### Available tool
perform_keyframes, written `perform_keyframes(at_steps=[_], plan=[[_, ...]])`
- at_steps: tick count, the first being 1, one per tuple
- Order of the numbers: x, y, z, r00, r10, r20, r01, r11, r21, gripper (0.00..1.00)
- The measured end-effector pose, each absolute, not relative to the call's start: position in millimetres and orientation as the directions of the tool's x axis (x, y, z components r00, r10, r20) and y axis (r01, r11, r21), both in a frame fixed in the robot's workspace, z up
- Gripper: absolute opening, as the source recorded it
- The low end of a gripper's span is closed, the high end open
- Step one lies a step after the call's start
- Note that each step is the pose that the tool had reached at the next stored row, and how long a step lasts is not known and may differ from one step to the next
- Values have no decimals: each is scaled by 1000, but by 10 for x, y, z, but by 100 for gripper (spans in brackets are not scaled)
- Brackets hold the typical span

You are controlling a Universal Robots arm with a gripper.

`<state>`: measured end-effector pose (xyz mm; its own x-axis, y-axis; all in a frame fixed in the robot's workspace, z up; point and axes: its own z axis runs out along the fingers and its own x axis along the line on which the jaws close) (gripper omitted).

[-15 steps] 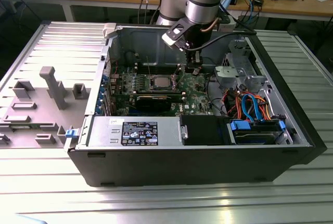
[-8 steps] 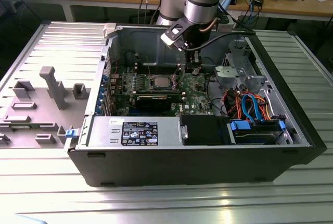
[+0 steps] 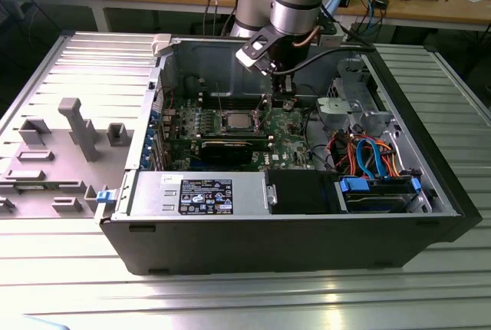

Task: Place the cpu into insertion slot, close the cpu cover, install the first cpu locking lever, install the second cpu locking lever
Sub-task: 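Close the cpu cover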

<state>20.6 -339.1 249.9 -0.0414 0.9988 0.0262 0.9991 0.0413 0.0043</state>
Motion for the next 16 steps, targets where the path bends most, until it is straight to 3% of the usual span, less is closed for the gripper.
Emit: perform_keyframes(at_steps=[16], plan=[[169,-3391,2499,-41,999,26,999,41,4,11]])
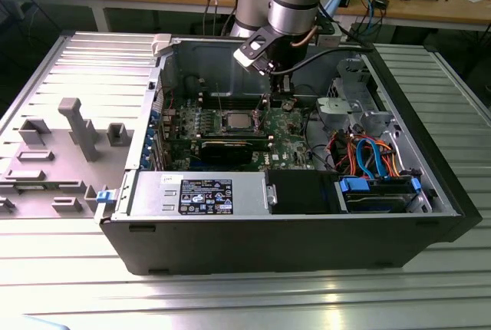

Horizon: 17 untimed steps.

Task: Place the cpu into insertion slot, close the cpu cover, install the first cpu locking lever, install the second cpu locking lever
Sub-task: 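Close the cpu cover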

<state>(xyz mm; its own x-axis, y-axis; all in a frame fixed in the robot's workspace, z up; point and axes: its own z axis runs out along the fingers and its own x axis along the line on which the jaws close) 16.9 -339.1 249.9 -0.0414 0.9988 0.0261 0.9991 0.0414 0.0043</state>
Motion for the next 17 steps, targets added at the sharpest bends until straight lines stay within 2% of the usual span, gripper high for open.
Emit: perform_keyframes(at_steps=[17], plan=[[134,-3391,2499,-42,999,26,999,41,4,11]])
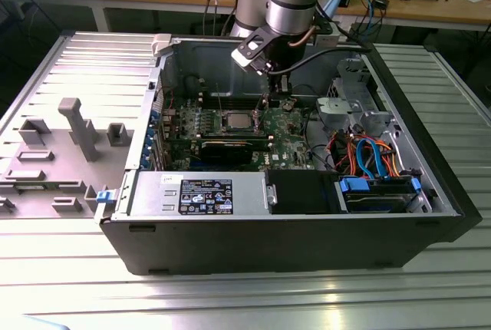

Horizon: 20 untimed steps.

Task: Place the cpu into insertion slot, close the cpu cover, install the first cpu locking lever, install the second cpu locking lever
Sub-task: 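Close the cpu cover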

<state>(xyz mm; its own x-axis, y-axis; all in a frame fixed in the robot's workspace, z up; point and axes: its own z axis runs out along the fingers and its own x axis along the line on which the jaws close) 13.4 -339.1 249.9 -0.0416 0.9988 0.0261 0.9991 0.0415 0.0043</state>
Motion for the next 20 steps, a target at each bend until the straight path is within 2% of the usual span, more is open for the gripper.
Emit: perform_keyframes(at_steps=[20], plan=[[93,-3391,2499,-41,999,26,999,41,4,11]])
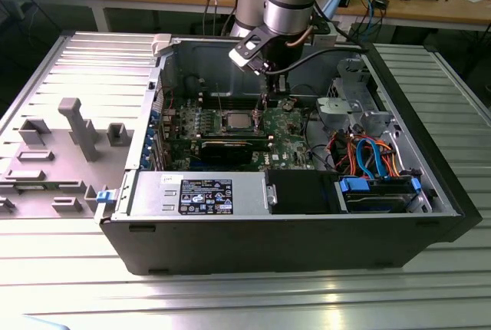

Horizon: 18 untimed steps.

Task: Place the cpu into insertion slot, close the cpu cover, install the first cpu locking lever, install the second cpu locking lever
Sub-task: 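Close the cpu cover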

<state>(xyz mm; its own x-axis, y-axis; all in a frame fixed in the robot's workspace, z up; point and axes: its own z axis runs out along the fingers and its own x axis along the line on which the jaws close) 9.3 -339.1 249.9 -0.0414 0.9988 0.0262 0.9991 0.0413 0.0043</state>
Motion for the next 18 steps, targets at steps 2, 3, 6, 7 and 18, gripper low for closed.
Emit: perform_keyframes(at_steps=[2,3,6,7,18], plan=[[88,-3391,2499,-42,999,26,999,41,4,11],[86,-3391,2499,-41,999,26,999,41,4,11],[81,-3391,2499,-41,999,26,999,41,4,11],[79,-3391,2499,-41,999,26,999,41,4,11],[61,-3391,2499,-41,999,26,999,41,4,11]])
